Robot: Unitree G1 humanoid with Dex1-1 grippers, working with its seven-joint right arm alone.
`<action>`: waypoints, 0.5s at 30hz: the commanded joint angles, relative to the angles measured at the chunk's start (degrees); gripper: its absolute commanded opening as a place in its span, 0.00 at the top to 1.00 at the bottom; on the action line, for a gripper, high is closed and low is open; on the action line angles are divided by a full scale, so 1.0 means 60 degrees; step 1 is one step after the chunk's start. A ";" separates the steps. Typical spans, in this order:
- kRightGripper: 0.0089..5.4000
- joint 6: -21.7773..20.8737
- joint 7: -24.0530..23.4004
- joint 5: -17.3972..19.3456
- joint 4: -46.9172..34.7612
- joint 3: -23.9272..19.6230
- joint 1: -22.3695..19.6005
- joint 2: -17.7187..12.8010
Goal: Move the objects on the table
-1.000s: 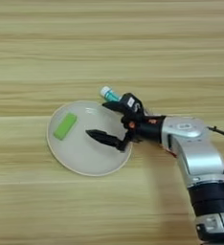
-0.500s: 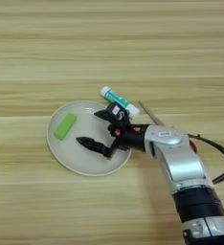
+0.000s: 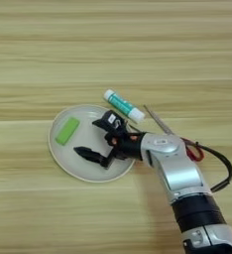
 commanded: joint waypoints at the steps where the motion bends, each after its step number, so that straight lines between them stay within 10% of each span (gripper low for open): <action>1: 0.01 -0.0257 0.0042 -0.0048 -0.0547 -0.0041 -0.0208 -0.0417; 15: 0.01 -0.1029 0.1576 0.0019 -0.1324 0.0223 0.0628 -0.1336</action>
